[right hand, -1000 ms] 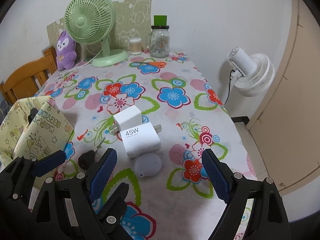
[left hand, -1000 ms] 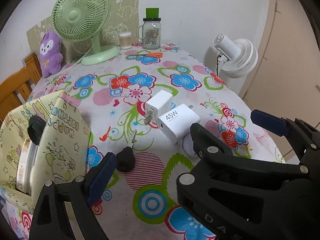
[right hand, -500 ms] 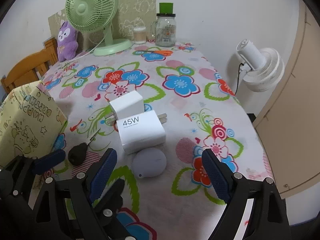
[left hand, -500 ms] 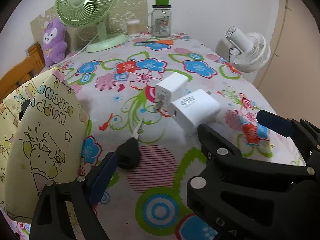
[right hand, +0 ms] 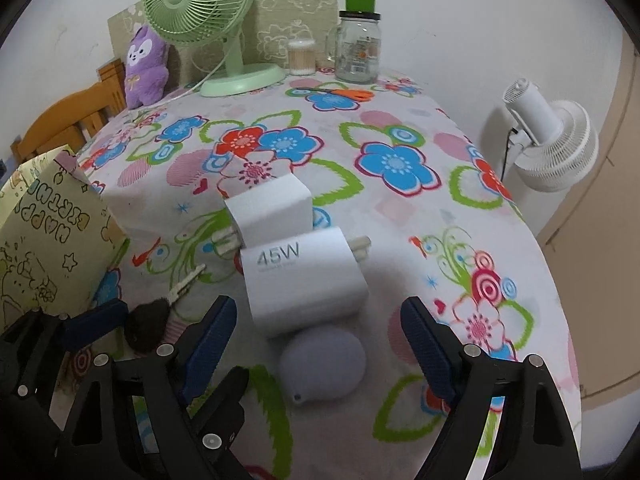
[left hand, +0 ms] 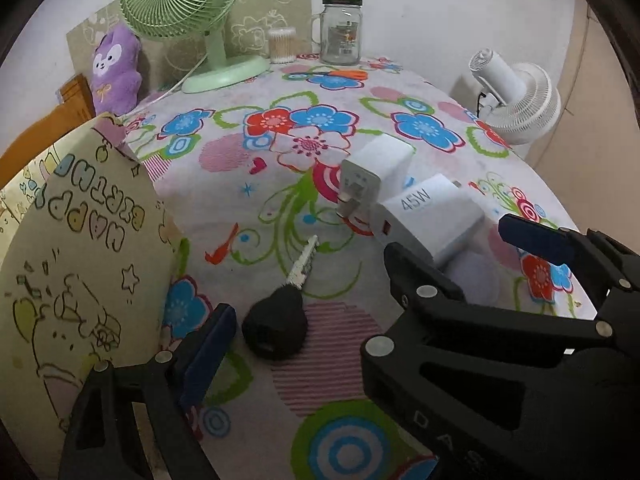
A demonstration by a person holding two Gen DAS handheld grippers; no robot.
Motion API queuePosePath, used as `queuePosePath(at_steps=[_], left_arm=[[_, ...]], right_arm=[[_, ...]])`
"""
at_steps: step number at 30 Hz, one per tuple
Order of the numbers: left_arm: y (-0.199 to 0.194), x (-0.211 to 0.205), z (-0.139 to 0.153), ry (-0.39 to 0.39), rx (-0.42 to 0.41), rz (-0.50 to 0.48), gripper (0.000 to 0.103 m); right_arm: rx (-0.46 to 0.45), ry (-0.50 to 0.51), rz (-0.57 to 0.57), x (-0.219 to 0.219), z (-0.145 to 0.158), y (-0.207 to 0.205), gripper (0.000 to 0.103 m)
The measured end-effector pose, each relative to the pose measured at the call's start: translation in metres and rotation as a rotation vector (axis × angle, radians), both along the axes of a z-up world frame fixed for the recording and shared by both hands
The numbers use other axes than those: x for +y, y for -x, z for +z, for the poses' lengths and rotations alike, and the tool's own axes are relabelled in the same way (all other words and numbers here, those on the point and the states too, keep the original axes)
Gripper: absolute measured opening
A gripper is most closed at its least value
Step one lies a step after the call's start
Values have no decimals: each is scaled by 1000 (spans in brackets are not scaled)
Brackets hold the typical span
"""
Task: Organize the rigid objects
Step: 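Grasp the black car key with the left gripper while the right gripper grasps the white charger, then lift the black key with the left gripper while the right gripper lifts the white charger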
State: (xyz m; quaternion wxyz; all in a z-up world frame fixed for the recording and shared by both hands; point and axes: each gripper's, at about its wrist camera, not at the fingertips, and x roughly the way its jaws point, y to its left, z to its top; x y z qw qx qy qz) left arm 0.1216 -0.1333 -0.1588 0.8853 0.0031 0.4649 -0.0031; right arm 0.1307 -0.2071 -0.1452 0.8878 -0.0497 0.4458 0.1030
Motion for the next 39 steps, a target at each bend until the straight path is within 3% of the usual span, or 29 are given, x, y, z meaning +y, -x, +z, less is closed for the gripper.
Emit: queuePosePath(at_steps=[3, 8, 21, 24, 26, 28, 32, 39], left_arm=[[-4, 1, -1, 5, -1, 10, 91], [-7, 1, -1, 2, -5, 14, 92], [-2, 0, 0, -4, -4, 37, 89], [2, 1, 1, 4, -9, 40, 79], [4, 2, 3, 9, -14, 42, 59], [4, 3, 5, 13, -21, 40, 49], [1, 0, 5, 0, -35, 31, 36], [1, -3, 5, -11, -46, 31, 32]], right_arm=[[10, -10, 20, 2, -2, -7, 81], [31, -38, 36, 1, -6, -13, 64], [25, -58, -12, -6, 0, 0, 63], [26, -66, -22, -8, 2, 5, 64], [28, -80, -33, -10, 3, 8, 64], [30, -93, -44, -13, 6, 9, 64], [20, -88, -60, -16, 10, 14, 63], [1, -74, -78, -20, 17, 22, 61]])
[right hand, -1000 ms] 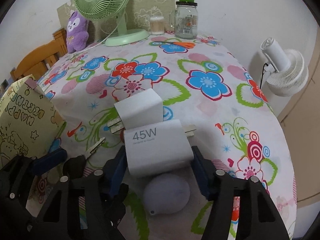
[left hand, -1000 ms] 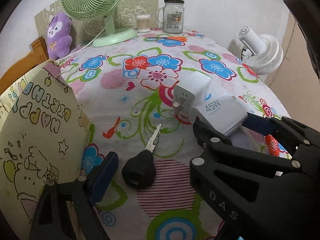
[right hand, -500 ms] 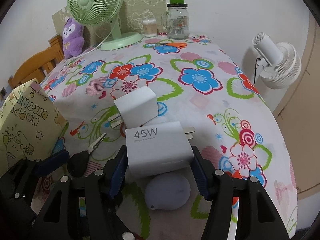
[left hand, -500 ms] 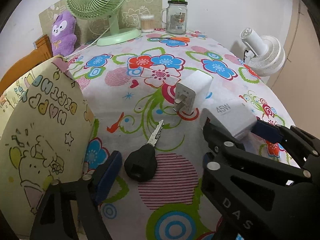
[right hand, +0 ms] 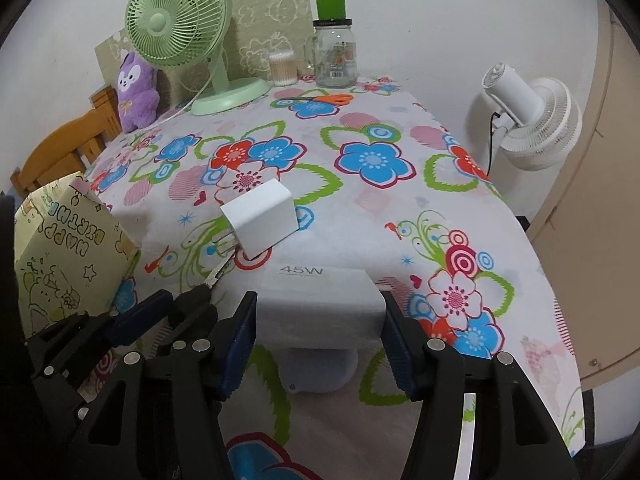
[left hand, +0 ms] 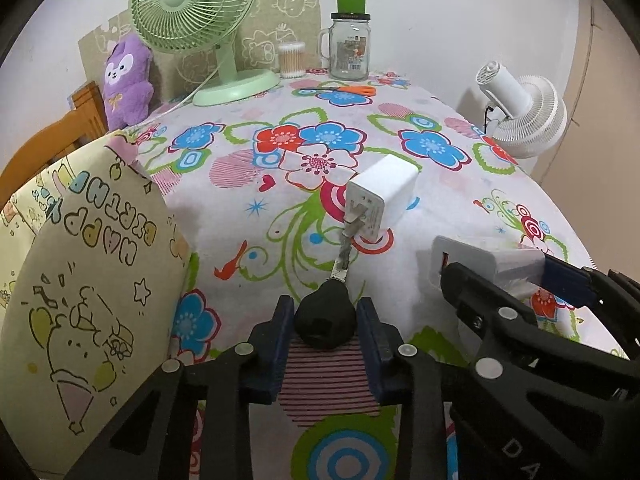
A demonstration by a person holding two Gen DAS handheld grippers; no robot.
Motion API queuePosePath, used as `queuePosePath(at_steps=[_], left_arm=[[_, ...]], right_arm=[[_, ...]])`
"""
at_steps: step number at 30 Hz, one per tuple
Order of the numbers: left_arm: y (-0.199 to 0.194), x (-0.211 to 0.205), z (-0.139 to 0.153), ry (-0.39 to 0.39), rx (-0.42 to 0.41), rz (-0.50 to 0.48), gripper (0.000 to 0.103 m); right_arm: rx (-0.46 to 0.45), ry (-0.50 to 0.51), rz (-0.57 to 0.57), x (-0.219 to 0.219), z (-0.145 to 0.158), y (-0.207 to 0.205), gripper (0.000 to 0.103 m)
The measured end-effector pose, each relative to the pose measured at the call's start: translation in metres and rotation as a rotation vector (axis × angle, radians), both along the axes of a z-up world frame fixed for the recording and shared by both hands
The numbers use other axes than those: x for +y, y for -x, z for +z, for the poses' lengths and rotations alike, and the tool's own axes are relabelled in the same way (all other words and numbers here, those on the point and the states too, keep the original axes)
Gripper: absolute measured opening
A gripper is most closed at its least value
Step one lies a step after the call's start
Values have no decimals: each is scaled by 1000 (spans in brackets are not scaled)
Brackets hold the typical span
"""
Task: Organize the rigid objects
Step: 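Lift the black key with the left gripper while the right gripper lifts the white charger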
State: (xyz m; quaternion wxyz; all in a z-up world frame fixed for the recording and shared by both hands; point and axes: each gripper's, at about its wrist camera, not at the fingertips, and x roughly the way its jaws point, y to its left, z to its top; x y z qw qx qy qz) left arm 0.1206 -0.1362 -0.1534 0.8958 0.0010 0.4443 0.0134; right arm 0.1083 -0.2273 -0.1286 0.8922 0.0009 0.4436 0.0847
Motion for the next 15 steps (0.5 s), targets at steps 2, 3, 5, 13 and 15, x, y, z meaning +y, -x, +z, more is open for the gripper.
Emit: queuePosePath(at_steps=[2, 3, 5, 13, 15], left_arm=[[2, 0, 1, 10, 1, -2, 32], [3, 0, 1, 10, -2, 1, 32], [5, 0, 2, 2, -9, 2, 32], [14, -2, 7, 17, -3, -23, 32], [16, -3, 9, 19, -4, -31, 32]], right_arm=[[-2, -5, -2, -1, 1, 2, 61], [-2, -5, -4, -1, 2, 3, 61], [-2, -7, -6, -1, 2, 4, 60], [0, -46, -27, -4, 5, 15, 59], [-7, -46, -31, -4, 7, 18, 59]])
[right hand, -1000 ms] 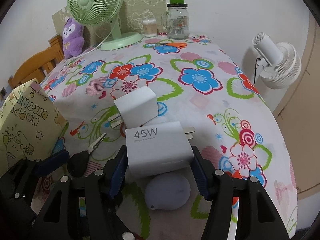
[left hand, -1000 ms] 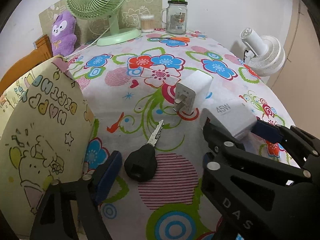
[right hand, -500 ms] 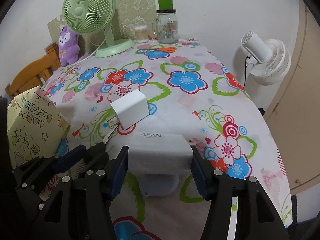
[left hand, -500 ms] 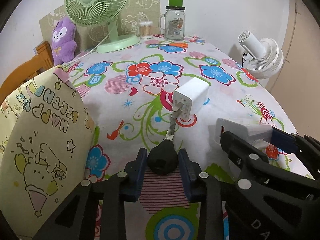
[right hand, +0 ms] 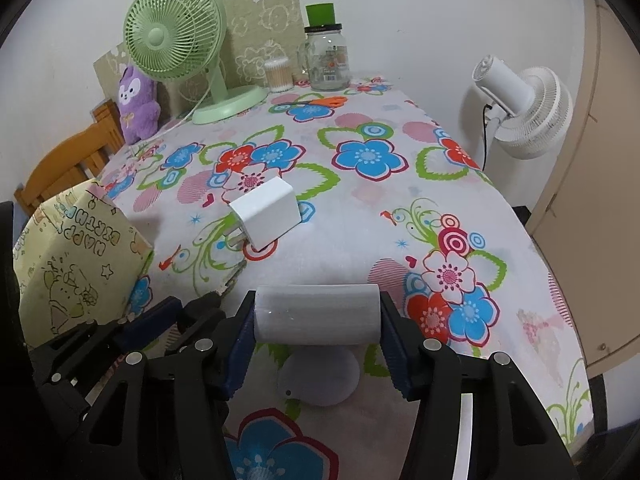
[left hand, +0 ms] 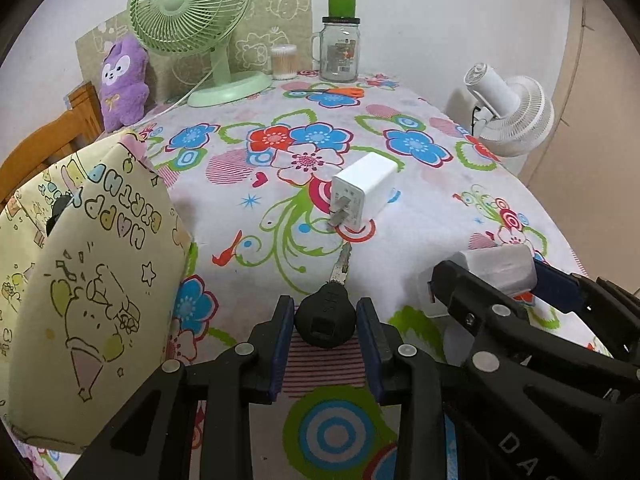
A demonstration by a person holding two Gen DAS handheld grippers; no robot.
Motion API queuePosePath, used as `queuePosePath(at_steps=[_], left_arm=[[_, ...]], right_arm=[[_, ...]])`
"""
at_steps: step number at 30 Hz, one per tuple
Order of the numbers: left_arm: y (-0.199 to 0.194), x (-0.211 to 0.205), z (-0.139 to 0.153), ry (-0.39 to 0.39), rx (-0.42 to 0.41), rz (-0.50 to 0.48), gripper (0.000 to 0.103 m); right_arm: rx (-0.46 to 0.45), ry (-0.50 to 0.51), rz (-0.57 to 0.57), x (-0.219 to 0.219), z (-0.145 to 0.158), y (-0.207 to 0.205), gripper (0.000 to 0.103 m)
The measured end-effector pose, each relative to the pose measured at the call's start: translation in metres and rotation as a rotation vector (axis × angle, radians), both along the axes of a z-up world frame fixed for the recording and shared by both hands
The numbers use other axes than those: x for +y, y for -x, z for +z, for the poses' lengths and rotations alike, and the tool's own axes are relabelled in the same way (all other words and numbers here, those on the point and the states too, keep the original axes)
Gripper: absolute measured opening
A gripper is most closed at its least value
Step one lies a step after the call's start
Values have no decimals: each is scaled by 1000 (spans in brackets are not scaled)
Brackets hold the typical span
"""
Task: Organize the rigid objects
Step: 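Lift the black key with the left gripper while the right gripper lifts the white charger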
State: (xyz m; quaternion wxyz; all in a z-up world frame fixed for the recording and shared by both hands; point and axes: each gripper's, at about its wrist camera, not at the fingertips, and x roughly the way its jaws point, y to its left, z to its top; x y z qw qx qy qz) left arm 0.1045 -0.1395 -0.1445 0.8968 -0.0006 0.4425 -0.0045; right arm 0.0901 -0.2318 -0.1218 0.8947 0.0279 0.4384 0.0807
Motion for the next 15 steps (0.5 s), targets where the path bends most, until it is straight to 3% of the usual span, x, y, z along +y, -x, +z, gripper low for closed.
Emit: queuePosePath(at_steps=[15], left_arm=[[13, 3, 19, 7, -8, -25, 32]], right_arm=[[-27, -3, -36, 2, 20, 15, 59]])
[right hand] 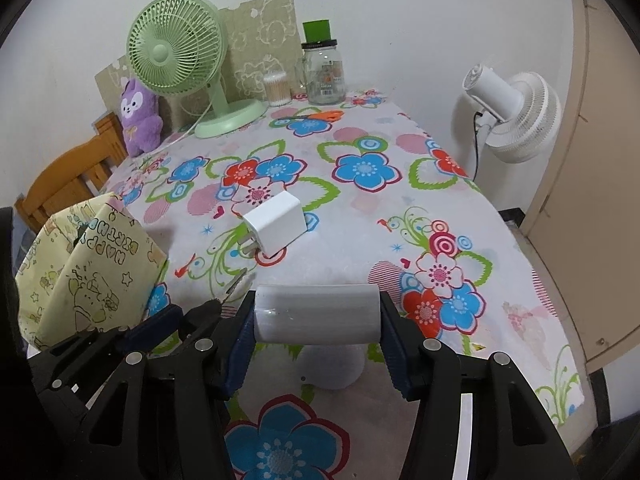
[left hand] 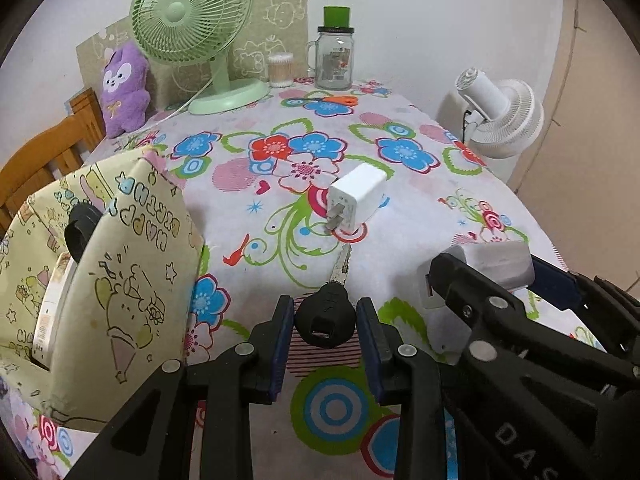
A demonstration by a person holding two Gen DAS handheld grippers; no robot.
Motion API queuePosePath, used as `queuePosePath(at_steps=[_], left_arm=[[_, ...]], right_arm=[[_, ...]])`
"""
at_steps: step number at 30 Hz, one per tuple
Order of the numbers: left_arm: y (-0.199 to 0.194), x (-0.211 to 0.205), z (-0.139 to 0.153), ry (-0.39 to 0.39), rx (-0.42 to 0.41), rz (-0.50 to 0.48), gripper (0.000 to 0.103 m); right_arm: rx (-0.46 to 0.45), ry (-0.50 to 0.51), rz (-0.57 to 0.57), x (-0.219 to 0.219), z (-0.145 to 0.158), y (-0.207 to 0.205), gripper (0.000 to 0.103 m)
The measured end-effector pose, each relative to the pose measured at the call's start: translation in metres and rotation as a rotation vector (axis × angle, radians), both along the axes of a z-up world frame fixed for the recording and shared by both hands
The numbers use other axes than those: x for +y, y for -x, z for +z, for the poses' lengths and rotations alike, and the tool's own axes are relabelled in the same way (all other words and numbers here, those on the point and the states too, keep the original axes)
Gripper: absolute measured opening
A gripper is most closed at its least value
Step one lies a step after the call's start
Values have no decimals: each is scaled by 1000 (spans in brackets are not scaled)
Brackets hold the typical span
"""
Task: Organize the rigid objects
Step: 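Lift the black key with the left gripper while the right gripper lifts the white charger, then carry the key and charger over the fabric box with both grippers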
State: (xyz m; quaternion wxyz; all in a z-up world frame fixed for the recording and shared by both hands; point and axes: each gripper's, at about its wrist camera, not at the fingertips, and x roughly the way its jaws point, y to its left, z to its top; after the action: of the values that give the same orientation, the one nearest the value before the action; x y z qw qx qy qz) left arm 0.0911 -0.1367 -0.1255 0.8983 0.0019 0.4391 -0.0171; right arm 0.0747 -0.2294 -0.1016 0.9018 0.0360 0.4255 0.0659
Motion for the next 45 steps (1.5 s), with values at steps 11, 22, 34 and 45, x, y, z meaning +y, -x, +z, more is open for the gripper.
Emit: queuePosePath(at_steps=[11, 22, 34, 45], left_arm=[[13, -3, 21, 4, -28, -43, 32], [23, 0, 42, 27, -47, -74, 32], [33, 7, 74, 19, -100, -98, 32], [38, 25, 91, 10, -114, -93, 32]], right_arm=[[-15, 29, -47, 1, 20, 12, 59], [-36, 35, -86, 4, 42, 25, 59], [-74, 67, -103, 14, 73, 35, 59], [-83, 67, -83, 34, 90, 37, 59]])
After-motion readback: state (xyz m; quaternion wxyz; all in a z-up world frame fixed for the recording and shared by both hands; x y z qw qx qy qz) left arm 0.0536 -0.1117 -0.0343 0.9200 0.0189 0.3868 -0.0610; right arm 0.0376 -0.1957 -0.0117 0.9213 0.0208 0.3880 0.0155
